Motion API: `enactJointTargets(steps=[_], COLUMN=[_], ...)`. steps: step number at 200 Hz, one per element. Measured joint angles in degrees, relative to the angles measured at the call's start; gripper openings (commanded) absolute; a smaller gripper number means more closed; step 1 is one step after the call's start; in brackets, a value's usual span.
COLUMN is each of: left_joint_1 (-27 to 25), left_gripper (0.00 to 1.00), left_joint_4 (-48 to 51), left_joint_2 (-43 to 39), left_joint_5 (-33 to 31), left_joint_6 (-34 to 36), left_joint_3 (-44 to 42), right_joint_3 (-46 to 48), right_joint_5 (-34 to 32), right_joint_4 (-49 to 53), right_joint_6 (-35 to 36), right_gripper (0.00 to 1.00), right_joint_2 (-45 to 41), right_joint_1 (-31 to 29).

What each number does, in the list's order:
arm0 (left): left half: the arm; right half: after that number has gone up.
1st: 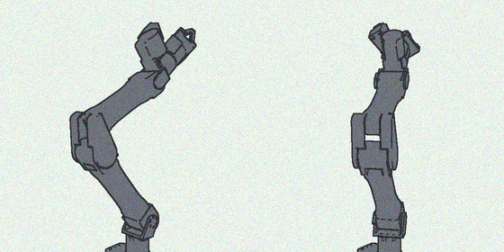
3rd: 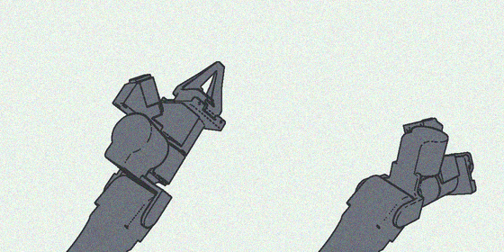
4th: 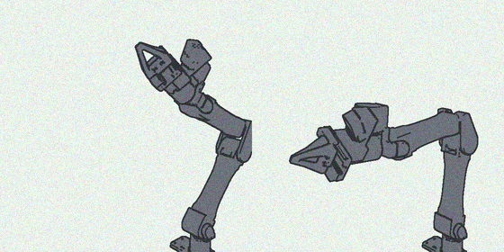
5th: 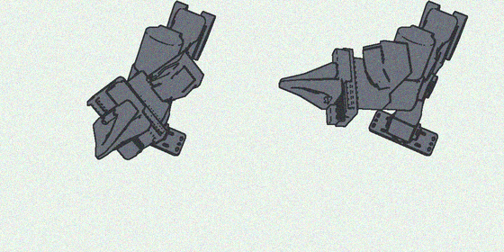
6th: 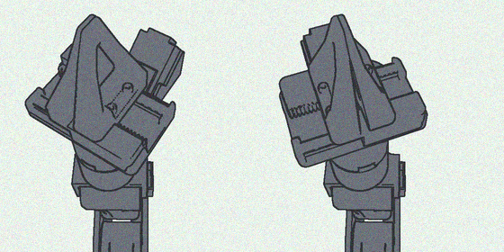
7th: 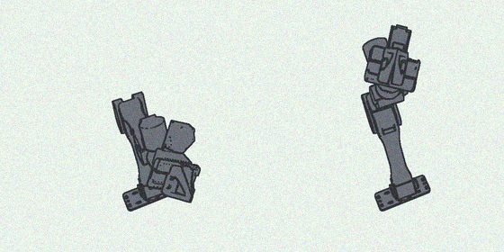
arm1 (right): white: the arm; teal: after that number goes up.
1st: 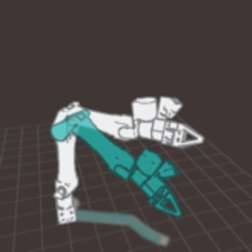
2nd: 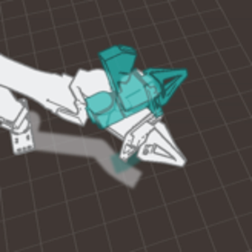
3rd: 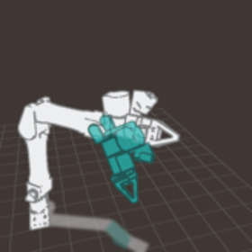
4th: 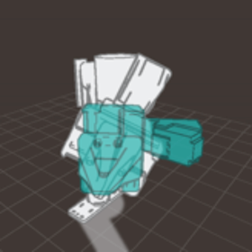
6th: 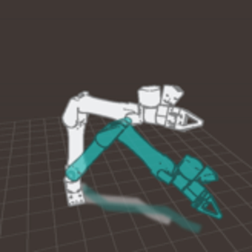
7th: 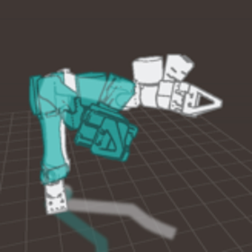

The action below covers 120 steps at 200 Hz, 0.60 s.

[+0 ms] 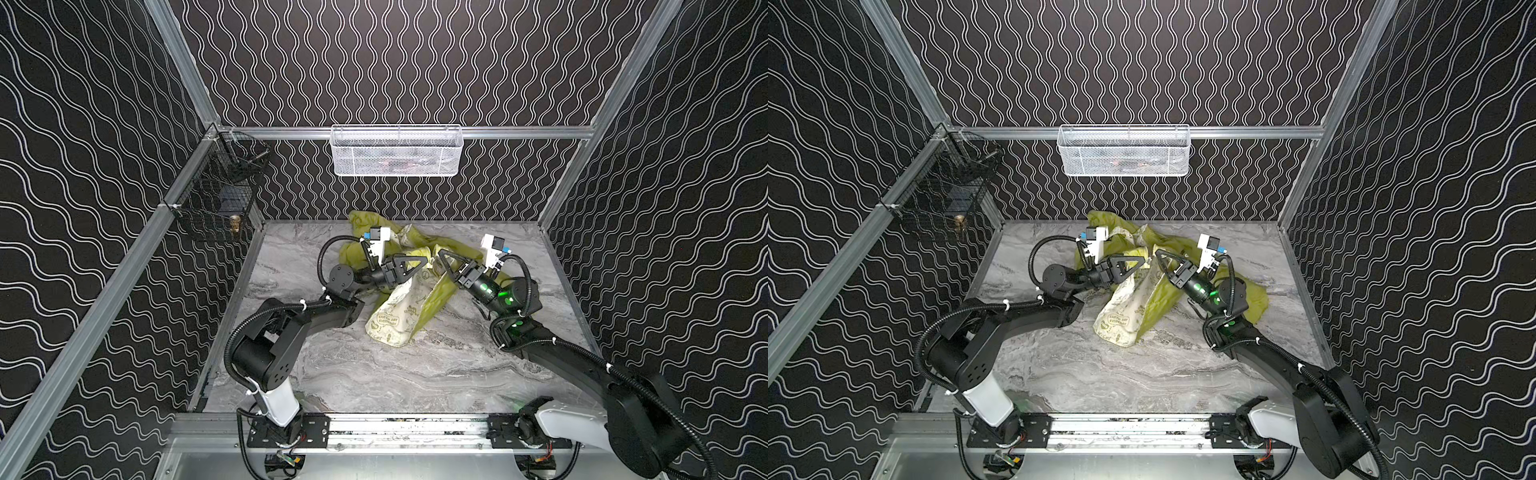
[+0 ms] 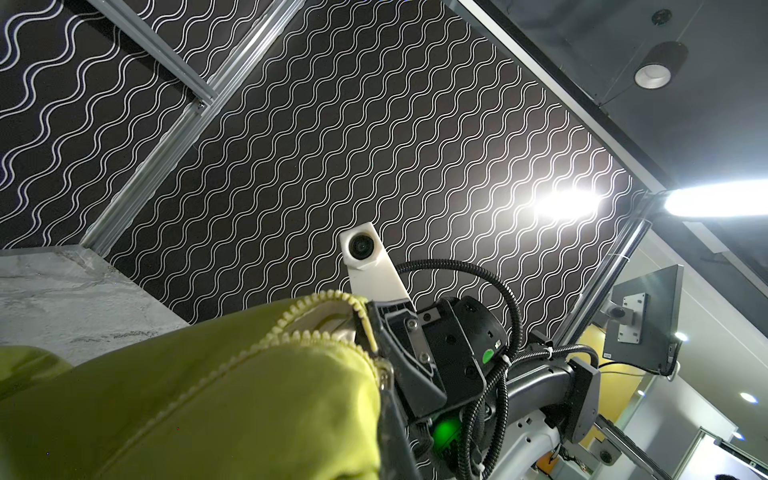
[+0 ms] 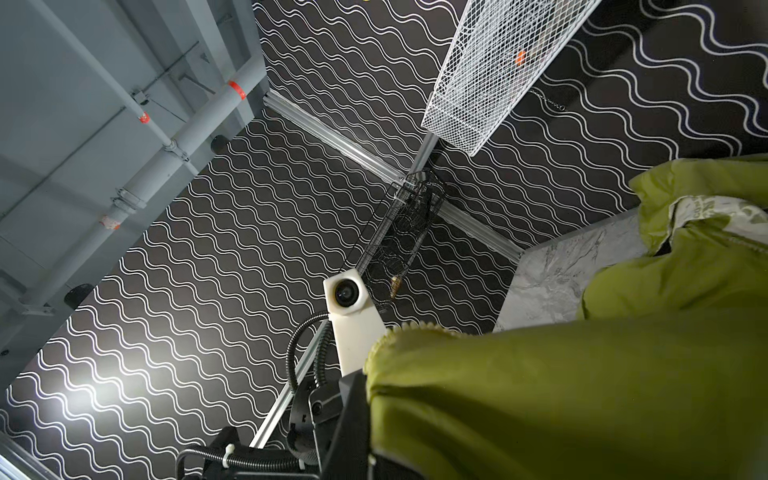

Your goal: Zip up the jacket

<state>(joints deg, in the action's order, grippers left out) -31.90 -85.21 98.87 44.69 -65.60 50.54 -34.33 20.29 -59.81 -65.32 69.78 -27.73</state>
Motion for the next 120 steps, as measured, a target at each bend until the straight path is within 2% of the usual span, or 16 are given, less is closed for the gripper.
enactJointTargets(steps=[120], left_joint_1=[0.0], left_gripper=[0.00], left_joint_4=[0.0], left_joint_2=[0.0], left_joint_5=[-0.5], left_joint_6=[0.0], left_joint_3=[0.0], right_joint_3=[-0.5], right_joint_5=[0.2], right_joint_4=[1.0], right_joint_6=[0.2], right_gripper=[0.00], right_joint_2=[0.4], right_joint_1=[-0.7])
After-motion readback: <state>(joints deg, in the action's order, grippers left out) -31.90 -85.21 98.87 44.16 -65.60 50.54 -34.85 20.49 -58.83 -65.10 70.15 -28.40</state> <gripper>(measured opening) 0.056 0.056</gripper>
